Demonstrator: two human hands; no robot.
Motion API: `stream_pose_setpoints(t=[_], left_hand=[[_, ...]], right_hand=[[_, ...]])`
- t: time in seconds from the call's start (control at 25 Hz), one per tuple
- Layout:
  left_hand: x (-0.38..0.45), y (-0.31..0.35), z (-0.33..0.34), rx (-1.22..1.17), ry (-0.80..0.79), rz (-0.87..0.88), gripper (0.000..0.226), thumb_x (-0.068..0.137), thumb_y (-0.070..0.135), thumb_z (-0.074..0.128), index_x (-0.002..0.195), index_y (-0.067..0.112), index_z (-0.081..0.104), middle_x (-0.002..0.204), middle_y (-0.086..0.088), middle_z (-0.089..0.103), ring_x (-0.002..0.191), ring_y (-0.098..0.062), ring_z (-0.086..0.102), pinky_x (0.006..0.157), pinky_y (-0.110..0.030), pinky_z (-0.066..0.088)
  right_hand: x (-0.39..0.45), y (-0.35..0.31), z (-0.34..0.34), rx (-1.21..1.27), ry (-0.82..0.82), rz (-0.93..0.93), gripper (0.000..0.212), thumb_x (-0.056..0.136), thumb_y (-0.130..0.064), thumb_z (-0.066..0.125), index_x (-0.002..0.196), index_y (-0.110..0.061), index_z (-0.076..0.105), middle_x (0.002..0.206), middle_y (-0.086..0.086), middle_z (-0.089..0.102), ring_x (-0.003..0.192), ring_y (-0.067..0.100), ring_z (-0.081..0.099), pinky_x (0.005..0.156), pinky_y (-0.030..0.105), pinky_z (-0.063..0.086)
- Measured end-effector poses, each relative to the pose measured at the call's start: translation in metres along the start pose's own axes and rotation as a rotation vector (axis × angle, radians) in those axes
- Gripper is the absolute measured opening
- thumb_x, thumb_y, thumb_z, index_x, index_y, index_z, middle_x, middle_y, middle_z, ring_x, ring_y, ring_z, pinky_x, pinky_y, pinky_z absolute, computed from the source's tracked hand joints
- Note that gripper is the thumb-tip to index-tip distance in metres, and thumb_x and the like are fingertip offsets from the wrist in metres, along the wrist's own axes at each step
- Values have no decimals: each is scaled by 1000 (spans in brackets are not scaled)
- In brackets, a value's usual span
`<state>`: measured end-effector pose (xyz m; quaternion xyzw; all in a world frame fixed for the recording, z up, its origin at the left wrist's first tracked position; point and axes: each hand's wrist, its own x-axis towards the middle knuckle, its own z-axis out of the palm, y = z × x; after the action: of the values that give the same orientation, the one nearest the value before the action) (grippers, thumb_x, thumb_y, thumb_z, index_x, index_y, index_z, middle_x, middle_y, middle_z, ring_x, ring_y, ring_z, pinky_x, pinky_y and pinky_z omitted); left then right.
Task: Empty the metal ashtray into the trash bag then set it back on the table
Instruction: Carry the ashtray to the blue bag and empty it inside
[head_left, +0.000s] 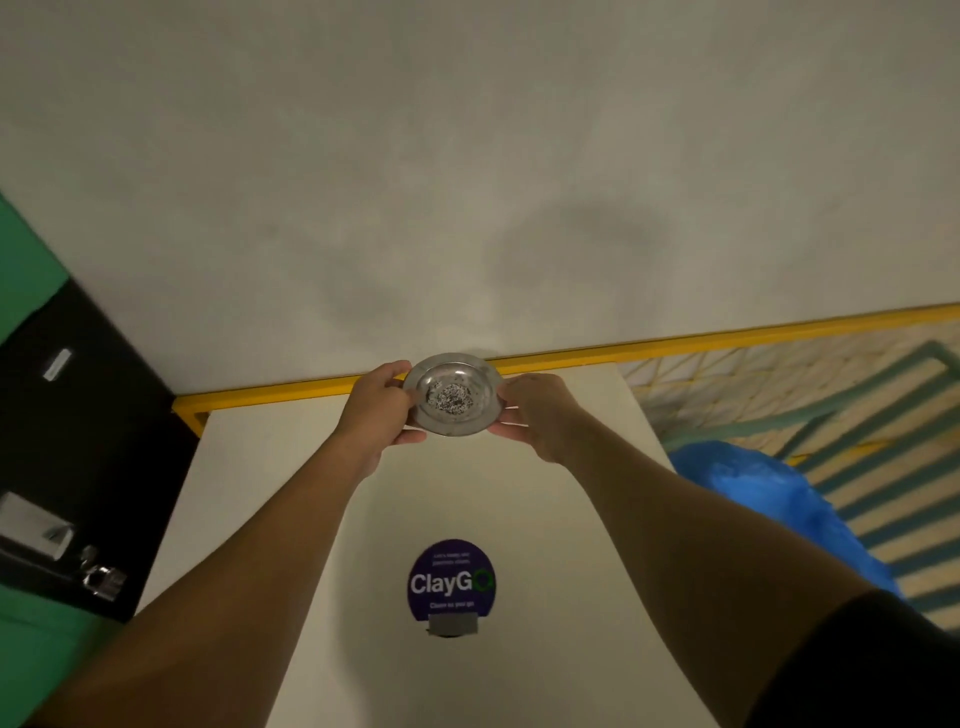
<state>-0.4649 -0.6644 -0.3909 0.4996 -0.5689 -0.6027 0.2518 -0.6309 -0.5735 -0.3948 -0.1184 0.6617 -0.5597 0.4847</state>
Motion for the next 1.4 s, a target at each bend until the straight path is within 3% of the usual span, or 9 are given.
stream_pose_setpoints(t=[0.4, 0.6, 0.84, 0.92, 1.0, 1.24, 1.4], left_hand=[[-35, 8, 156, 39, -189, -6, 45, 90, 12, 56, 134, 20, 52, 94, 2, 66, 75, -18, 65, 49, -28, 52], [-54, 0, 232, 110, -269, 9, 41, 92, 12, 53, 132, 17, 56, 93, -2, 68, 73, -19, 66, 47, -27, 53], [-74, -16, 315, 192, -371, 62, 42, 96, 10, 45, 137, 16, 52, 113, -11, 66, 82, -21, 66, 54, -31, 54], [-79, -22, 340, 209, -399, 76, 43, 96, 9, 44, 137, 16, 53, 110, -10, 67, 81, -21, 67, 54, -31, 54], [-84, -28, 364, 219, -412, 73, 44, 94, 9, 44, 137, 17, 53, 106, -5, 67, 80, -22, 67, 52, -30, 54], [-89, -54, 431, 269, -494, 49, 45, 95, 12, 45, 139, 18, 50, 121, -1, 61, 77, -20, 65, 43, -23, 53], [-83, -79, 457, 308, -527, 62, 46, 97, 15, 46, 142, 15, 45, 113, -12, 65, 77, -21, 67, 58, -34, 56]], right_hand=[[-35, 9, -162, 84, 144, -2, 18, 95, 3, 49, 106, 5, 63, 88, 17, 71, 72, 21, 70, 53, 30, 58], [-50, 27, -240, 136, 184, -8, 19, 97, -1, 48, 105, 2, 65, 95, 18, 71, 78, 22, 70, 56, 29, 58], [-59, 52, -323, 229, 309, 23, 12, 96, -4, 55, 97, 1, 66, 86, 15, 74, 72, 21, 73, 56, 31, 60], [-63, 61, -348, 248, 338, 31, 14, 96, -5, 55, 97, 2, 67, 82, 14, 75, 67, 18, 74, 53, 29, 60], [-66, 69, -370, 267, 357, 35, 15, 97, -6, 56, 98, 2, 68, 81, 13, 74, 64, 17, 73, 50, 27, 58], [-66, 98, -433, 326, 419, 51, 15, 98, -11, 57, 91, -5, 69, 69, 6, 74, 60, 14, 71, 51, 27, 58], [-59, 119, -464, 346, 458, 61, 15, 99, -10, 57, 90, -6, 69, 77, 9, 73, 62, 16, 72, 55, 29, 59]])
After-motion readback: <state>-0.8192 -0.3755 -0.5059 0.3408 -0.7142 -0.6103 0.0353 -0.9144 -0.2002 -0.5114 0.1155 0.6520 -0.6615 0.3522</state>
